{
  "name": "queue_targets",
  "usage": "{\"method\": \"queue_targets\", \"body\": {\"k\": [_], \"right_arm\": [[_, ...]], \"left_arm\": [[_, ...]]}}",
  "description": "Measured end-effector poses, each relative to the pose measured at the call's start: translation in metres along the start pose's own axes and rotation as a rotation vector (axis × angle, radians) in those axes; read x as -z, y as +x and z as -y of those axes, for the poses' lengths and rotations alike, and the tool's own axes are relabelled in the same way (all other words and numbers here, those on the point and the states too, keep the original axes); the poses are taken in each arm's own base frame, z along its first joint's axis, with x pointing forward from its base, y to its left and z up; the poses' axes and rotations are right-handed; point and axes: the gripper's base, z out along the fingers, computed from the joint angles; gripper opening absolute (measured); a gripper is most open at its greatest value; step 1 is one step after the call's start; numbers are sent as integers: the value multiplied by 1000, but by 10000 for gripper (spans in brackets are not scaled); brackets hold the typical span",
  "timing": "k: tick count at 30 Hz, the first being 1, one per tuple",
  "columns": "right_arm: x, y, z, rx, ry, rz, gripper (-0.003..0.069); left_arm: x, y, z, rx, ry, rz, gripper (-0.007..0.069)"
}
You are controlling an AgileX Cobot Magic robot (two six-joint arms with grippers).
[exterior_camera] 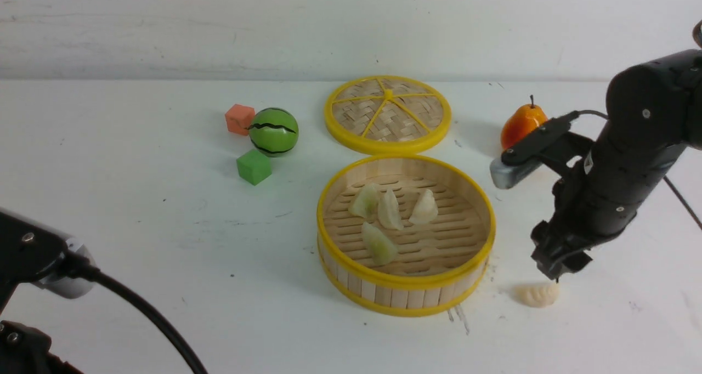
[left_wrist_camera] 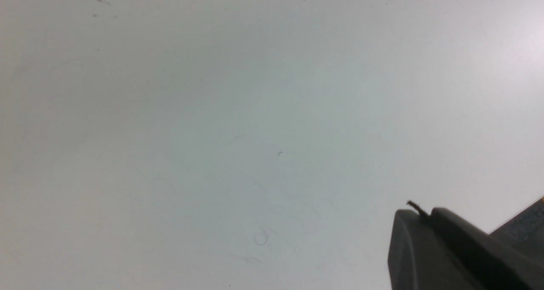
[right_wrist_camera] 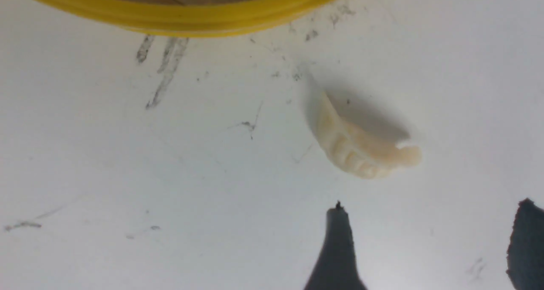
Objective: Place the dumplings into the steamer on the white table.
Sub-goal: 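Reach for and grasp a dumpling lying on the table beside the steamer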
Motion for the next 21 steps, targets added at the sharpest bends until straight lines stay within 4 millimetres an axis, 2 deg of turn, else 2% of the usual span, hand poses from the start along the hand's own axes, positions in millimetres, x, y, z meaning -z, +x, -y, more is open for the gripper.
{"method": "queue_targets", "body": {"k": [4,6,7,13,14,17,21], "right_arm": [[-20,-4,1,203,-6,-8,506],[-26,-4,1,248,-13,-20,506],[-37,-4,1,308,-28,-45,506],[-66,0,-2,427,-91,-122,501],[-74,1,-3,442,-106,-140,490],[-82,2,-4,441,-120,-157,451],[-83,3,-5,417,-135,-163,332]], "left_arm": [[0,0,0,0,-1,-3,29],[0,1,0,0,-1,-6,29],[0,1,0,0,-1,-9,31],[0,1,0,1,-3,-16,36],[0,2,0,1,-3,-17,35],[0,2,0,1,-3,-17,35],[0,2,0,1,-3,-18,36]]}}
